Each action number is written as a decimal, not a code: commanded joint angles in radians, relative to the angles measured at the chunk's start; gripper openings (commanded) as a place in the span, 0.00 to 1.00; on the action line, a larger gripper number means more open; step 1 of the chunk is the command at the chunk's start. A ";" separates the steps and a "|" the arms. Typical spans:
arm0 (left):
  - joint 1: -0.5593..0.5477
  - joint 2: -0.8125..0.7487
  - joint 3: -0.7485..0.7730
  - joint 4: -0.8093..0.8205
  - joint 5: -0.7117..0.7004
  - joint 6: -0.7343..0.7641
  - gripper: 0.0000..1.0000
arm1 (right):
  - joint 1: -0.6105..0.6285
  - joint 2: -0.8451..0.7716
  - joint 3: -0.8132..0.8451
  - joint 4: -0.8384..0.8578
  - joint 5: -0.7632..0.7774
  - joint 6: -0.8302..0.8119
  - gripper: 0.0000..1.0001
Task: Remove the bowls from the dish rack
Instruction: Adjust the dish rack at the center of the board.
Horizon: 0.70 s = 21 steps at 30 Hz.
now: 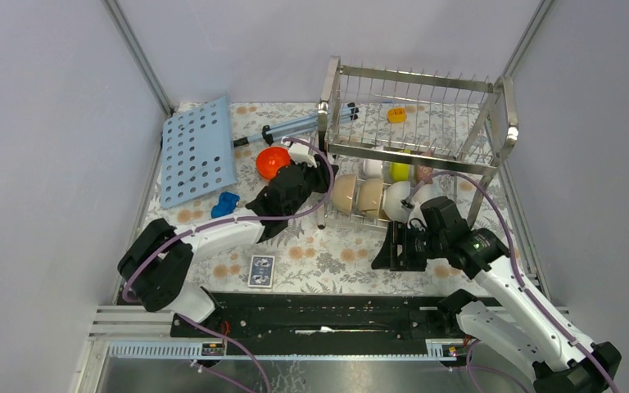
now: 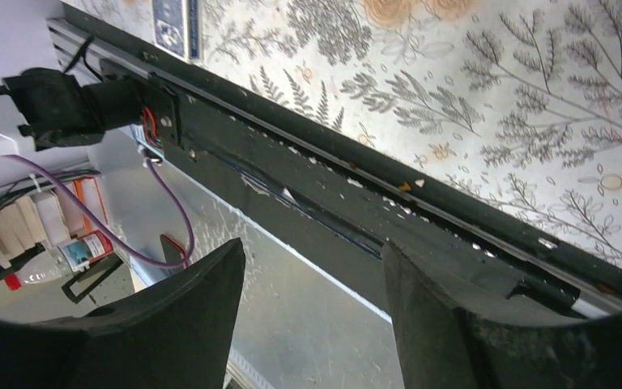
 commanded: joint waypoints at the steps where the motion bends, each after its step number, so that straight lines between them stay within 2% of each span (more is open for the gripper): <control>1: 0.042 0.033 0.067 0.055 -0.078 -0.045 0.15 | 0.006 -0.023 -0.018 -0.082 -0.041 -0.042 0.70; 4: 0.044 0.045 0.090 0.049 -0.096 -0.044 0.00 | 0.004 -0.037 0.005 -0.111 -0.059 -0.054 0.69; 15: 0.132 0.092 0.158 -0.031 -0.196 -0.080 0.00 | 0.004 -0.124 0.254 -0.236 -0.090 -0.172 0.70; 18: 0.151 0.092 0.163 -0.047 -0.211 -0.083 0.00 | 0.005 -0.155 0.314 -0.216 -0.057 -0.186 0.69; 21: 0.164 0.090 0.158 -0.055 -0.216 -0.080 0.00 | 0.005 -0.214 0.354 -0.144 0.080 -0.178 0.68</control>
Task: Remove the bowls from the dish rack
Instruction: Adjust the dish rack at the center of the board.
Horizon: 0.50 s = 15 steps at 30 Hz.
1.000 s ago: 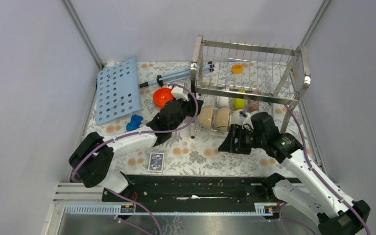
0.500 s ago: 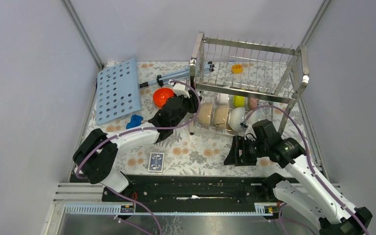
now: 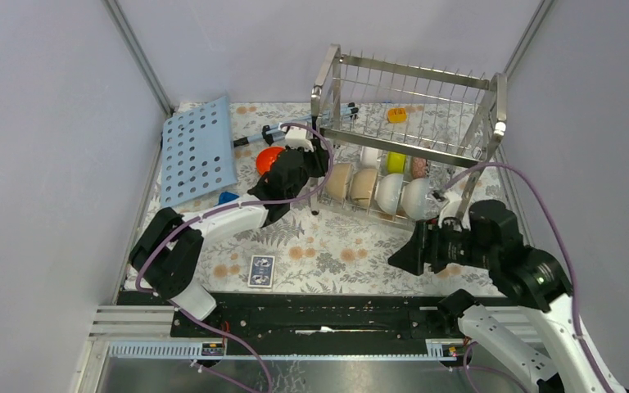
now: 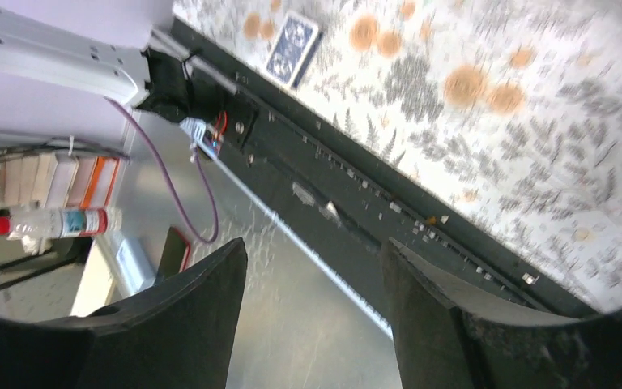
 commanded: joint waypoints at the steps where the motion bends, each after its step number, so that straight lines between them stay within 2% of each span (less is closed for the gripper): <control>1: 0.083 -0.009 0.038 -0.014 -0.185 -0.118 0.00 | 0.004 -0.085 0.064 0.097 0.170 -0.017 0.68; 6: 0.106 -0.012 0.033 -0.023 -0.184 -0.106 0.00 | 0.005 -0.220 -0.008 0.274 0.448 0.021 0.67; 10: 0.130 -0.013 0.035 -0.045 -0.174 -0.098 0.00 | 0.005 -0.184 -0.043 0.260 0.626 -0.006 0.68; 15: 0.152 -0.025 0.017 -0.048 -0.150 -0.093 0.00 | 0.005 -0.154 -0.097 0.288 0.735 0.021 0.68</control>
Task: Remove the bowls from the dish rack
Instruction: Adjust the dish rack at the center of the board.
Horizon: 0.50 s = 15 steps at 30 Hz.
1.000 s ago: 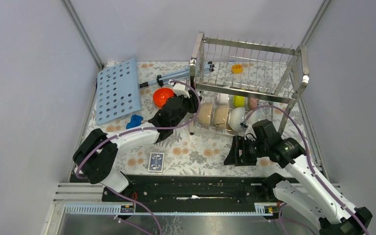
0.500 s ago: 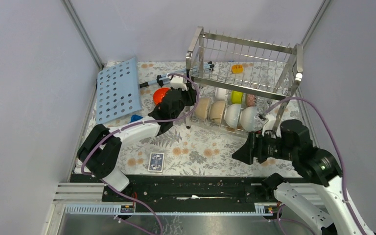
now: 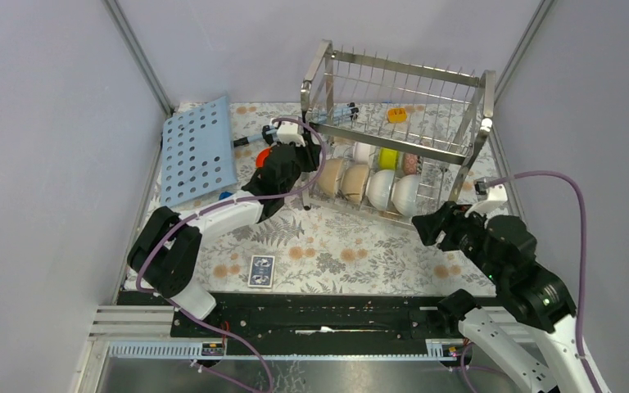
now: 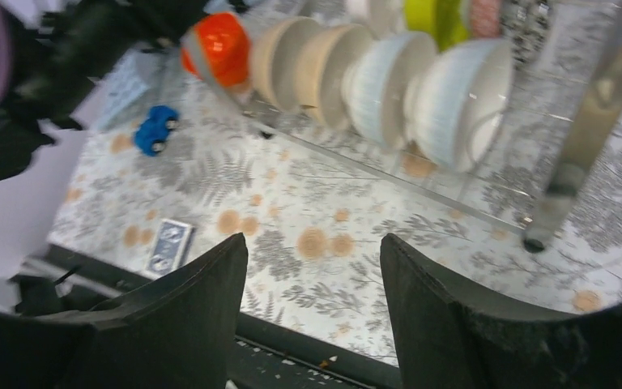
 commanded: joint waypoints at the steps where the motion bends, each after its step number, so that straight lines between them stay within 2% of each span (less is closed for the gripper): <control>1: 0.094 -0.024 0.014 -0.040 -0.155 -0.113 0.00 | 0.005 0.036 -0.040 0.052 0.202 0.017 0.68; 10: 0.134 -0.012 0.021 -0.054 -0.122 -0.113 0.00 | 0.006 -0.043 -0.098 -0.010 0.473 0.090 0.69; 15: 0.140 -0.012 0.017 -0.055 -0.094 -0.139 0.00 | 0.006 -0.031 -0.140 0.005 0.581 0.138 0.70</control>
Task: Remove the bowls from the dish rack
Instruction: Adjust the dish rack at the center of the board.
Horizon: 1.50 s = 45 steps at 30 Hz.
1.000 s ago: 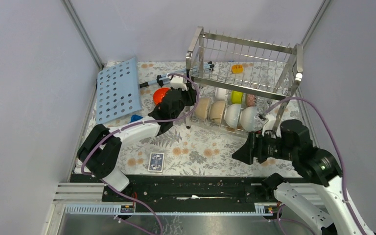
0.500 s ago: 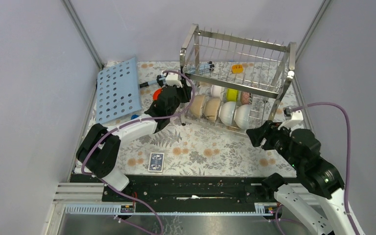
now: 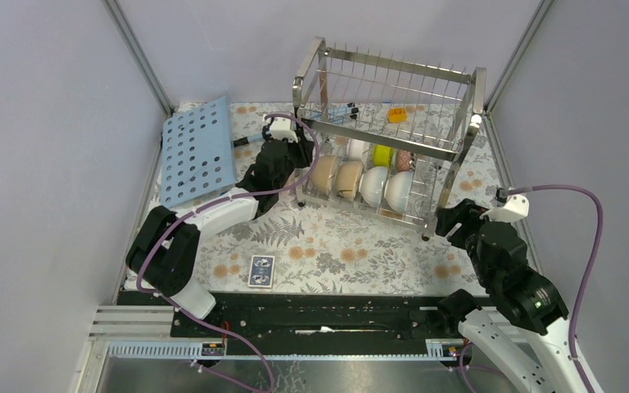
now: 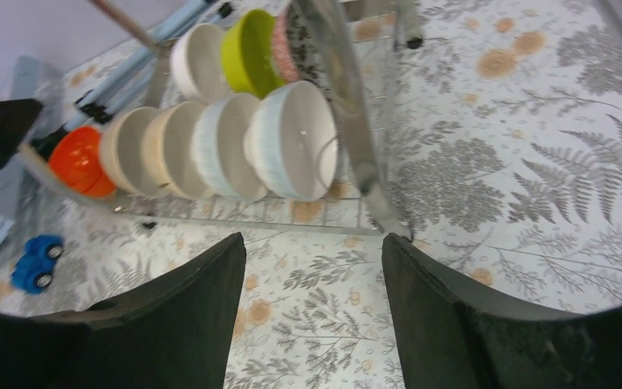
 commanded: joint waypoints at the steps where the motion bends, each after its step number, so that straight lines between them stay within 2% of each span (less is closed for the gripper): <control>1: 0.076 -0.014 0.015 -0.056 -0.130 -0.159 0.00 | 0.006 0.014 -0.038 0.018 0.179 0.062 0.70; 8: 0.076 -0.008 0.006 -0.049 -0.110 -0.183 0.00 | 0.006 0.051 -0.062 0.125 0.325 0.132 0.70; 12: 0.076 -0.004 -0.003 -0.046 -0.099 -0.193 0.00 | 0.001 0.115 -0.099 0.215 0.302 0.125 0.71; 15: 0.076 -0.012 -0.014 -0.046 -0.092 -0.197 0.00 | -0.033 0.123 -0.138 0.277 0.132 0.103 0.71; 19: 0.076 -0.020 -0.026 -0.043 -0.086 -0.206 0.00 | -0.059 0.026 -0.250 0.401 -0.195 0.086 0.70; 22: 0.075 -0.019 -0.032 -0.043 -0.084 -0.218 0.00 | -0.059 0.037 -0.291 0.419 -0.267 0.088 0.68; 27: 0.076 -0.028 -0.044 -0.051 -0.092 -0.209 0.00 | -0.060 -0.010 -0.321 0.444 -0.156 0.083 0.65; 33: 0.077 -0.022 -0.044 -0.054 -0.078 -0.206 0.00 | -0.061 -0.016 -0.228 0.331 0.073 0.033 0.66; 41: 0.077 -0.003 -0.031 -0.055 -0.061 -0.227 0.00 | -0.073 0.171 0.016 0.334 0.256 -0.039 0.69; 45: 0.077 0.001 -0.022 -0.053 -0.062 -0.239 0.00 | -0.172 0.265 0.108 0.329 0.264 -0.042 0.68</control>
